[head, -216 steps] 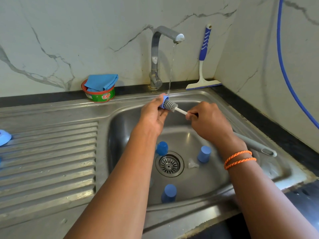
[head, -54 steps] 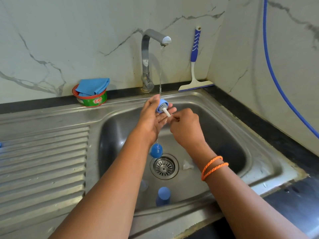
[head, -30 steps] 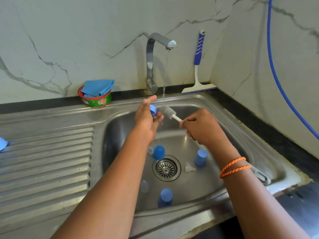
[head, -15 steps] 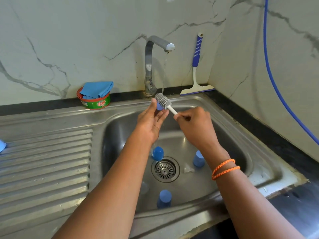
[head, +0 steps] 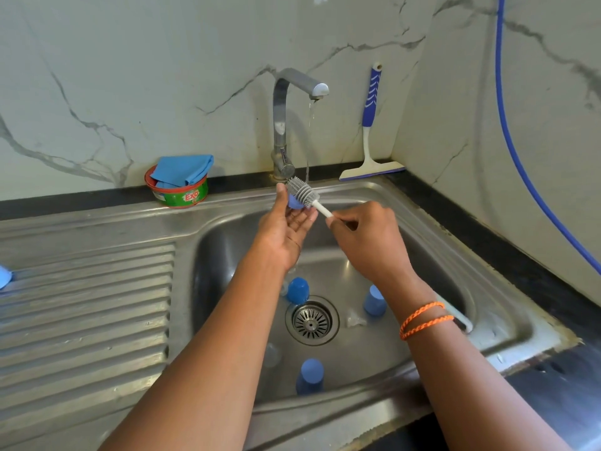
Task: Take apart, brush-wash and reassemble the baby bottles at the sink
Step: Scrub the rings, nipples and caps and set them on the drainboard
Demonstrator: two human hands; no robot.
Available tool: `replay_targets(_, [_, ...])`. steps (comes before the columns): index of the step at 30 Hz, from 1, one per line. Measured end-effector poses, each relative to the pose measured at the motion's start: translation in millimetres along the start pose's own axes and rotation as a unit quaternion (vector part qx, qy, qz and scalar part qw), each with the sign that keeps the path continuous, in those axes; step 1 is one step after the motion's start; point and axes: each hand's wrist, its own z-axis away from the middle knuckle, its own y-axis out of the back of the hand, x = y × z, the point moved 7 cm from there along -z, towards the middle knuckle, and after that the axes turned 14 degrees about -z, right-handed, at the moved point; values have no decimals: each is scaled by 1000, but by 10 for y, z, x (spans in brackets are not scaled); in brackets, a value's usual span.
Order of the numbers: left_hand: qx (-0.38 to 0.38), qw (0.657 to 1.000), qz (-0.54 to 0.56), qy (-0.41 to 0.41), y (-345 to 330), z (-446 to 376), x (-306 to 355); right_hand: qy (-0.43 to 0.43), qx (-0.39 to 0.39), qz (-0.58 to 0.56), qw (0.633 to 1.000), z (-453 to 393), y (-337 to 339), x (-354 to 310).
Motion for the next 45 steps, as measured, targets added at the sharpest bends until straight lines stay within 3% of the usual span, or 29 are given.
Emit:
replay_targets(3, [21, 1000, 12, -15, 47, -46, 27, -28, 1, 40, 999, -9, 45, 64])
replay_targets(9, [32, 995, -96, -2, 77, -53, -34, -43, 7, 158, 986, 11, 79, 37])
replay_targets(17, [-10, 989, -145, 15, 46, 22, -32, -32, 13, 199, 979, 84, 24, -69])
replay_targets(22, [-65, 991, -110, 32, -41, 89, -8, -68, 34, 154, 985, 112, -25, -10])
replay_targets(28, [-88, 992, -90, 32, -87, 137, 10, -183, 3, -70, 981, 61, -95, 209])
replay_targets(33, [-117, 990, -74, 40, -132, 187, -24, -304, -70, -279, 908, 108, -146, 244])
replay_targets(38, [-145, 987, -50, 36, -218, 237, -19, -412, -175, -533, 718, 240, -298, 141])
replay_targets(40, [-161, 985, -61, 30, -233, 264, 16, -430, -185, -560, 683, 267, -312, 125])
replay_targets(42, [-158, 984, -84, 22, -215, 268, 42, -418, -180, -541, 707, 262, -287, 142])
replay_targets(45, [-151, 982, -110, 21, -201, 268, 65, -336, -141, -426, 828, 174, -159, 198])
